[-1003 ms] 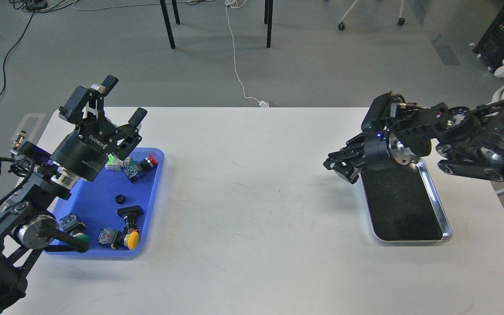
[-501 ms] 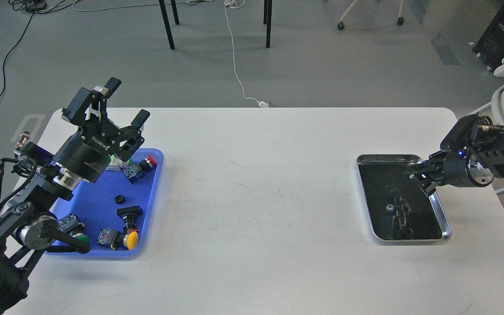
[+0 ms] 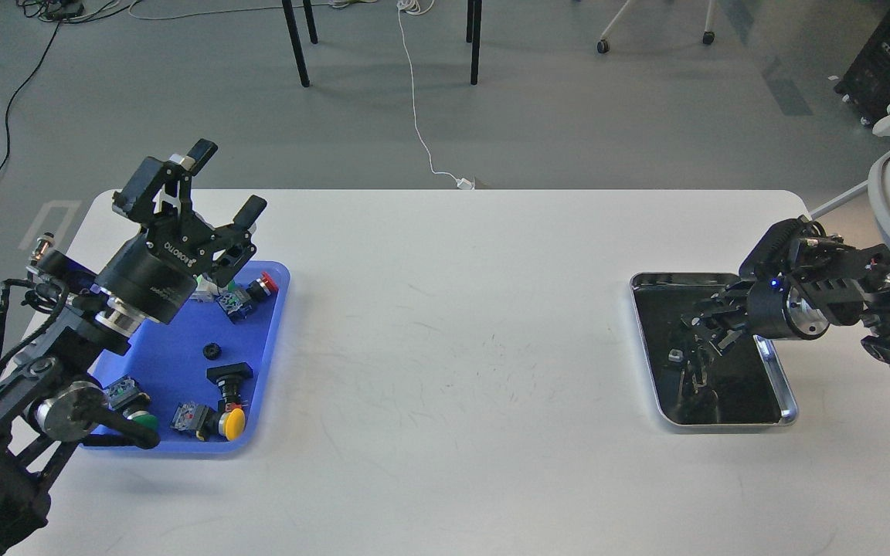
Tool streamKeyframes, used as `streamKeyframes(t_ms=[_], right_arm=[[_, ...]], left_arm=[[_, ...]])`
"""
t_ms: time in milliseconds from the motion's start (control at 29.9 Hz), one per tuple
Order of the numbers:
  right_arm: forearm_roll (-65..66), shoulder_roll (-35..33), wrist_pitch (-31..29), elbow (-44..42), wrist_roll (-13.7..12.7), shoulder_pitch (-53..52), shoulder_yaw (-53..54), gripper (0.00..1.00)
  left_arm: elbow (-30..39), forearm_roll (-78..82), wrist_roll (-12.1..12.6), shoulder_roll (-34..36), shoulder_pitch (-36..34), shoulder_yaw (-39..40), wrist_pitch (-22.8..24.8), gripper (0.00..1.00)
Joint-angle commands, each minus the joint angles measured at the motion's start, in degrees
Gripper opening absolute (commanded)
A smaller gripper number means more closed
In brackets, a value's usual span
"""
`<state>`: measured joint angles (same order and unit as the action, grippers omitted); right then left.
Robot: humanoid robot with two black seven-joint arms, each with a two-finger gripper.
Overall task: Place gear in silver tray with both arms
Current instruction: 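Open the right gripper to release the gear and lift away, then move the left gripper down into the blue tray toward another black gear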
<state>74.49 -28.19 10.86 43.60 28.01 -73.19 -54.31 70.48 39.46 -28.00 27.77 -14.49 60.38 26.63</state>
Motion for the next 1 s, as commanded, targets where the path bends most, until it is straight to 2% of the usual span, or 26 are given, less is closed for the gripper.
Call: streamKeyframes(t_ms=[0, 100, 234, 535, 669, 769, 969], right_arm=[[-1.0, -2.0, 0.5, 0.9, 0.0, -1.0, 2.4, 0.94], [-1.3, -5.4, 0.2, 3.9, 0.0, -2.1, 9.5, 0.97], [-6.6, -10.4, -0.3, 8.1, 0.0, -0.8, 25.0, 0.97], [-46.2, -9.6, -2.0, 12.2, 0.0, 16.0, 49.6, 0.97], [-62.5, -7.5, -6.4, 15.7, 0.0, 22.4, 59.3, 0.97], [-70.8, -7.2, -10.8, 18.4, 0.0, 26.5, 65.4, 0.97], [-73.5, -5.5, -12.6, 18.1, 0.0, 30.9, 71.4, 0.97]], left_arm=[[0.0, 0.0, 0.0, 0.0, 0.0, 0.1, 0.0, 0.98], [0.1, 0.0, 0.0, 0.4, 0.0, 0.1, 0.1, 0.98], [0.1, 0.3, 0.0, 0.9, 0.0, -0.1, 0.1, 0.98], [2.3, 12.2, 0.0, 2.1, 0.0, -0.3, -0.1, 0.98], [3.8, 23.5, 0.0, 3.5, 0.0, -0.3, -0.3, 0.98], [4.6, 36.7, 0.0, 7.1, -1.0, -0.5, -0.3, 0.98], [5.7, 64.5, 0.0, 18.6, -4.8, -4.5, -0.5, 0.98]])
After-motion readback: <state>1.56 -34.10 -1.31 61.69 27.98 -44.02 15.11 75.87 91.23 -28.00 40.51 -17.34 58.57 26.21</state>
